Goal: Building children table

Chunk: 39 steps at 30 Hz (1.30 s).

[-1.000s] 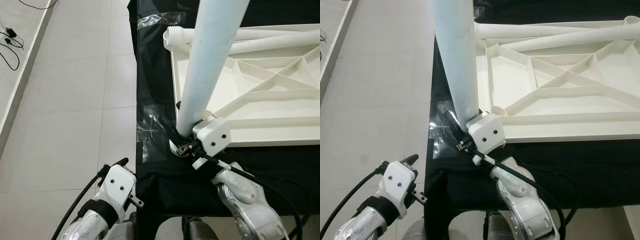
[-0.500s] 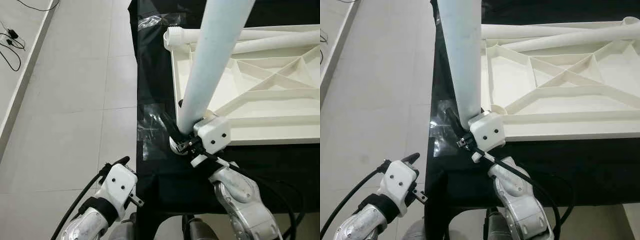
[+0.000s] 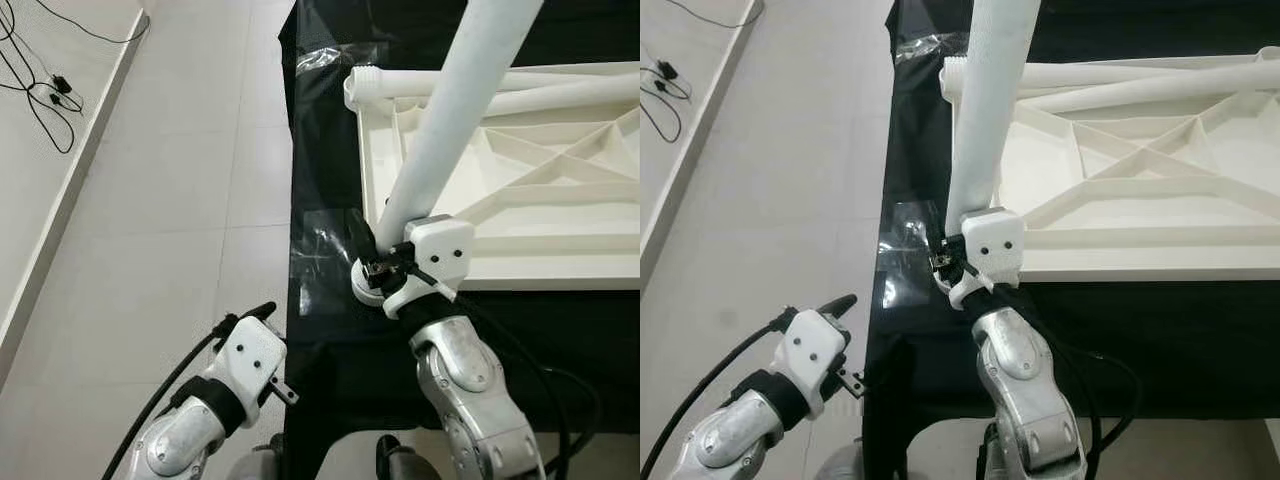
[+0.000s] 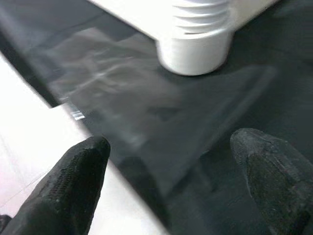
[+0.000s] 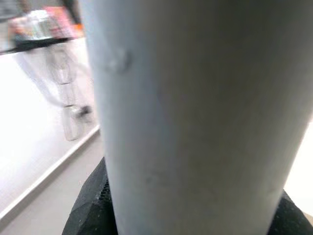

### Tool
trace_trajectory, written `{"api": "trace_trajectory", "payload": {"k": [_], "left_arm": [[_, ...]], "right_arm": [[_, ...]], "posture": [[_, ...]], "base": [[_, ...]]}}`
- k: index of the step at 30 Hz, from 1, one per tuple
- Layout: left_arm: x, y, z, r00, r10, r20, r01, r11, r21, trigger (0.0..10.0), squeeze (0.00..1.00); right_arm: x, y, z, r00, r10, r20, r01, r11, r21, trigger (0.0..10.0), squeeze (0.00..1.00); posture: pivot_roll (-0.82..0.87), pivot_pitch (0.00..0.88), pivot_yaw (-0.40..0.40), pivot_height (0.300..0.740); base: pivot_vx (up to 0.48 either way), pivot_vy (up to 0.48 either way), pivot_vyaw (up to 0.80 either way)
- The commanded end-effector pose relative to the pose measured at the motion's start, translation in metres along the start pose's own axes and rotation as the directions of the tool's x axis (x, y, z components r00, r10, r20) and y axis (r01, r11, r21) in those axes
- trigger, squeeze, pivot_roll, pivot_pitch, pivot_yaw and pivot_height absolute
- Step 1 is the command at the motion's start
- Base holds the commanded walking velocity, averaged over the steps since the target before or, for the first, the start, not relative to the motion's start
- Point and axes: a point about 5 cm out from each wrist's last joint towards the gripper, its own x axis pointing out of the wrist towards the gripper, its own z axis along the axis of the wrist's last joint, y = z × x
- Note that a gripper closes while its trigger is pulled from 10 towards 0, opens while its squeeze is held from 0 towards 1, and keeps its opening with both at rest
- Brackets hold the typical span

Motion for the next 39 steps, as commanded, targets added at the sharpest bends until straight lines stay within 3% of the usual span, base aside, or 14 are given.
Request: {"api": "trace_trajectory", "payload": {"k": [1, 6, 9, 13, 14, 16, 17, 18, 22, 26, 30, 32, 35, 39], "left_arm": [[-0.003, -0.007, -0.008, 0.998, -0.047, -0.036, 0.047, 0.999, 0.000, 10.0, 0.00], [-0.004, -0.014, -0.011, 0.992, -0.113, -0.048, 0.114, 0.993, 0.009, 10.0, 0.00], [-0.004, -0.018, -0.014, 0.988, -0.148, -0.050, 0.149, 0.989, 0.003, 10.0, 0.00], [-0.005, -0.019, -0.014, 0.988, -0.149, -0.047, 0.149, 0.989, -0.005, 10.0, 0.00], [-0.005, -0.019, -0.014, 0.987, -0.151, -0.045, 0.151, 0.988, -0.007, 10.0, 0.00], [-0.005, -0.019, -0.014, 0.987, -0.151, -0.045, 0.151, 0.988, -0.007, 10.0, 0.00], [-0.006, -0.021, -0.013, 0.987, -0.155, -0.041, 0.155, 0.988, -0.011, 10.0, 0.00], [-0.006, -0.021, -0.013, 0.987, -0.155, -0.041, 0.155, 0.988, -0.011, 10.0, 0.00], [-0.010, -0.023, -0.008, 0.984, -0.175, -0.030, 0.174, 0.984, -0.026, 10.0, 0.00], [-0.015, -0.027, -0.003, 0.981, -0.195, -0.024, 0.194, 0.980, -0.032, 10.0, 0.00], [-0.016, -0.027, -0.002, 0.980, -0.199, -0.023, 0.198, 0.980, -0.032, 10.0, 0.00], [-0.020, -0.030, 0.000, 0.977, -0.210, -0.024, 0.209, 0.977, -0.040, 10.0, 0.00], [-0.034, -0.036, 0.007, 0.972, -0.233, -0.024, 0.231, 0.971, -0.058, 10.0, 0.00], [-0.040, -0.039, 0.011, 0.970, -0.240, -0.025, 0.238, 0.970, -0.057, 10.0, 0.00]], "right_arm": [[0.005, 0.006, -0.001, 0.980, 0.198, 0.001, -0.198, 0.979, 0.051, 10.0, 0.00], [0.011, 0.002, 0.013, 0.911, 0.411, 0.034, -0.411, 0.912, -0.005, 10.0, 0.00], [0.016, -0.004, 0.022, 0.798, 0.603, -0.003, -0.600, 0.793, -0.103, 10.0, 0.00], [0.018, -0.006, 0.026, 0.739, 0.674, -0.021, -0.670, 0.731, -0.128, 10.0, 0.00], [0.020, -0.006, 0.028, 0.685, 0.728, -0.027, -0.724, 0.677, -0.132, 10.0, 0.00], [0.020, -0.006, 0.028, 0.685, 0.728, -0.027, -0.724, 0.677, -0.132, 10.0, 0.00], [0.027, -0.008, 0.033, 0.577, 0.816, -0.038, -0.813, 0.569, -0.124, 10.0, 0.00], [0.027, -0.008, 0.033, 0.577, 0.816, -0.038, -0.813, 0.569, -0.124, 10.0, 0.00], [0.043, -0.024, 0.036, 0.429, 0.900, -0.080, -0.902, 0.422, -0.089, 10.0, 0.00], [0.053, -0.038, 0.033, 0.353, 0.927, -0.124, -0.936, 0.347, -0.065, 10.0, 0.00], [0.055, -0.040, 0.033, 0.346, 0.929, -0.133, -0.938, 0.341, -0.065, 10.0, 0.00], [0.057, -0.040, 0.033, 0.308, 0.939, -0.155, -0.951, 0.299, -0.078, 10.0, 0.00], [0.059, -0.036, 0.035, 0.181, 0.967, -0.179, -0.982, 0.169, -0.082, 10.0, 0.00], [0.059, -0.041, 0.039, 0.138, 0.976, -0.168, -0.990, 0.128, -0.067, 10.0, 0.00]], "posture": [[0.01, 0.305, 0.086, 0.740], [0.02, 0.298, 0.082, 0.740], [0.02, 0.294, 0.078, 0.740], [0.02, 0.294, 0.077, 0.740], [0.03, 0.295, 0.075, 0.740], [0.03, 0.295, 0.075, 0.740], [0.03, 0.304, 0.073, 0.740], [0.03, 0.304, 0.073, 0.740], [0.04, 0.338, 0.074, 0.740], [0.06, 0.363, 0.078, 0.740], [0.06, 0.363, 0.078, 0.740], [0.09, 0.405, 0.080, 0.740], [0.11, 0.437, 0.092, 0.740], [0.15, 0.461, 0.102, 0.740]], "base": [[0.000, 0.000, 0.00], [0.000, 0.000, 0.00], [0.000, 0.000, 0.00], [0.000, 0.000, 0.00], [0.000, 0.000, 0.00], [0.000, 0.000, 0.00], [0.000, 0.000, 0.00], [0.000, 0.000, 0.00], [0.000, 0.000, 0.00], [0.000, 0.000, 0.00], [0.000, 0.000, 0.00], [0.000, 0.000, 0.00], [0.000, 0.000, 0.00], [0.000, 0.000, 0.00]]}}
